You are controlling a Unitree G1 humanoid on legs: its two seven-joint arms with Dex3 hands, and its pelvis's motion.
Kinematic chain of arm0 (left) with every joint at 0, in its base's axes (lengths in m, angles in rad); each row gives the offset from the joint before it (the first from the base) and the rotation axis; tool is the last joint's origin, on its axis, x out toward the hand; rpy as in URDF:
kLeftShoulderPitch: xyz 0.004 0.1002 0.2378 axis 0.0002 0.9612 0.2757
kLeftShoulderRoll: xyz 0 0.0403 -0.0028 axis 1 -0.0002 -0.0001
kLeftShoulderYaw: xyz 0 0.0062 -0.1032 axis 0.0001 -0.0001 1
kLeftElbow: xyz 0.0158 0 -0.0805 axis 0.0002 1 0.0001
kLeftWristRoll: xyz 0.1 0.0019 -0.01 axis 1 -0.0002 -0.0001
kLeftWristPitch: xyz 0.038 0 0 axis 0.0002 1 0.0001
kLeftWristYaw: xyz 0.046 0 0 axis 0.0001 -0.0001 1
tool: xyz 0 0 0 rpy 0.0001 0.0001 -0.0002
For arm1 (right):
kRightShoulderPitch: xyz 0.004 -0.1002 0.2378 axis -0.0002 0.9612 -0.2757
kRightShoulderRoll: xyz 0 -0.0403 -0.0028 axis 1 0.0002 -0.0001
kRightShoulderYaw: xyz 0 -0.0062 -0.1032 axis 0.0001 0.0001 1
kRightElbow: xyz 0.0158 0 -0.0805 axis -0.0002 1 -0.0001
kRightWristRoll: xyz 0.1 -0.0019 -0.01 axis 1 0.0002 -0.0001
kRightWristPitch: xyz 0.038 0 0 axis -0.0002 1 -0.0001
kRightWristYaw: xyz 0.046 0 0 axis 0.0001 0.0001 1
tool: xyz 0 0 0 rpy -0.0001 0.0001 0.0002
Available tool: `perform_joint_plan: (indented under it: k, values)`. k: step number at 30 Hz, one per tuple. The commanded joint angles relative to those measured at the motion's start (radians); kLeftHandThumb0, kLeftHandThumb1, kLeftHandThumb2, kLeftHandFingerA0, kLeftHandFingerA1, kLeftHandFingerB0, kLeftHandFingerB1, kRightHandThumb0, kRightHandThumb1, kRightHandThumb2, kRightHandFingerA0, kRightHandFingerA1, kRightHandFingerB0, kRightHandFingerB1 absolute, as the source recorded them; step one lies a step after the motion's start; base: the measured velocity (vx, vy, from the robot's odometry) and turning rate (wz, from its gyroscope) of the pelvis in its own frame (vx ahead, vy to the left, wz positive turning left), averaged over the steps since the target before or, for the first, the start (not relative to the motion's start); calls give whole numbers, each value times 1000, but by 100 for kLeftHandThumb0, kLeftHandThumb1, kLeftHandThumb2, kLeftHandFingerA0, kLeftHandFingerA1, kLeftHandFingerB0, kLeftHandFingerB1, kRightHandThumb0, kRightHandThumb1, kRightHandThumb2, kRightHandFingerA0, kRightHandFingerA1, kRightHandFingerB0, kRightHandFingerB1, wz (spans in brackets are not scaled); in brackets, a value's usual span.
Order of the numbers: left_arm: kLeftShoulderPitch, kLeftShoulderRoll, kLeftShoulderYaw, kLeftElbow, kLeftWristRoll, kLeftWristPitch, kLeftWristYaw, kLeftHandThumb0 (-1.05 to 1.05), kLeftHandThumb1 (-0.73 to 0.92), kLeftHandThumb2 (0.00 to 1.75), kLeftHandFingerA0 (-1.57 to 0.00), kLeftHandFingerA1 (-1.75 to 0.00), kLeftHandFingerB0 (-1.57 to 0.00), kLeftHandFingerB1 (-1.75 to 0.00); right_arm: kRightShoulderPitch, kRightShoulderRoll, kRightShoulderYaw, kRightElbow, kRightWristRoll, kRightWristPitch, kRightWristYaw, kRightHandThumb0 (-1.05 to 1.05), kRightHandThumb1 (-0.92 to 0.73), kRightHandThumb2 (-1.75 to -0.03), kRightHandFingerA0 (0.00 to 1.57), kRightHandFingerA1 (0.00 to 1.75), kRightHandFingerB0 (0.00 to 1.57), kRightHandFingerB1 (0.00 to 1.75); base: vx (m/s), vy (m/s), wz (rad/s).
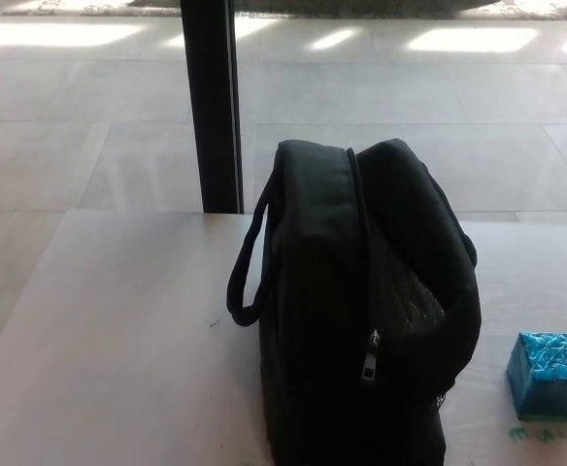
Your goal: The robot uses its right hand to pick up the cube kept on the middle of the desk and put it inside the bag next to it
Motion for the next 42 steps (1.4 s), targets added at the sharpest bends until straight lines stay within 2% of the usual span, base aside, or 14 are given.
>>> perform_joint_plan:
  k: [1, 14, 15, 16, 19, 20, 21, 26, 27, 28, 34, 35, 36, 42]
  values:
    - [4, 1, 5, 33, 4, -29, 4, -63, 50, 89, -34, -58, -24, -50, -42, -69, 166, -69, -125, -144, 75, -76, -65, -61, 25, 38, 23, 29, 0, 0, 0]
    - [29, 10, -8, 15, 10, -62, -28, -57, 51, 93, -34, -60, -20, -50, -38, -149, 564, -101, -356, -217, 117, -75, -67, -61, 14, 40, 18, 28, 0, 0, 0]
    - [29, 9, -6, 15, 8, -59, -26, -57, 52, 93, -34, -60, -21, -51, -52, -151, 576, -92, -360, -214, 119, -38, -35, -97, 2, 52, 0, 48, 0, 0, 0]
    - [29, 8, -7, 22, 8, -54, -24, -61, 52, 91, -33, -59, -23, -50, -104, -158, 609, -62, -376, -190, 132, -89, -57, -92, 6, 45, 11, 41, 0, 0, 0]
    - [29, 10, -12, 45, 16, -74, -37, -65, 53, 91, -33, -58, -24, -50, -179, -164, 647, -14, -396, -172, 136, -81, -55, -94, 2, 35, 12, 32, 0, 0, 0]
    - [27, 12, -15, 59, 25, -80, -33, -67, 53, 91, -33, -58, -25, -50, -242, -167, 670, 30, -415, -169, 140, -79, -69, -62, 2, 33, 12, 27, 0, 0, 0]
    - [29, 12, -15, 58, 24, -78, -30, -67, 52, 91, -33, -58, -25, -50, -267, -167, 679, 52, -424, -169, 139, -79, -54, -95, 0, 25, 11, 34, 0, 0, 0]
    - [46, 13, -9, 47, 8, -69, -41, -66, 52, 90, -31, -58, -24, -51, -433, -181, 737, 198, -499, -156, 133, -84, -54, -93, 0, 21, 12, 32, 0, 0, 0]
    - [48, 14, -9, 46, 6, -66, -42, -64, 52, 91, -31, -58, -24, -51, -450, -185, 743, 214, -510, -163, 132, -79, -67, -61, 0, 26, 11, 26, 0, 0, 0]
    - [51, 15, -10, 43, 6, -62, -42, -64, 52, 91, -32, -58, -24, -51, -483, -192, 750, 237, -522, -180, 132, -77, -51, -93, 0, 26, 5, 34, 0, 0, 0]
    - [56, 24, -11, 72, 9, -59, -45, -63, 49, 89, -33, -59, -23, -51, -560, -191, 734, 224, -514, -228, 136, -79, -51, -91, 3, 23, 10, 36, 0, 0, 0]
    - [56, 25, -15, 77, 15, -72, -49, -62, 51, 91, -33, -59, -23, -51, -573, -189, 734, 227, -518, -235, 136, -79, -67, -61, 0, 32, 17, 28, 0, 0, 0]
    - [59, 26, -18, 75, 17, -77, -53, -62, 51, 91, -34, -59, -23, -51, -583, -186, 735, 235, -525, -249, 132, -80, -52, -93, 2, 26, 13, 38, 0, 0, 0]
    - [34, 36, -19, 129, 26, -100, -50, -60, 52, 91, -35, -58, -23, -50, -627, -206, 796, 316, -589, -221, 196, -76, -50, -92, 0, 26, 10, 39, 0, 0, 0]
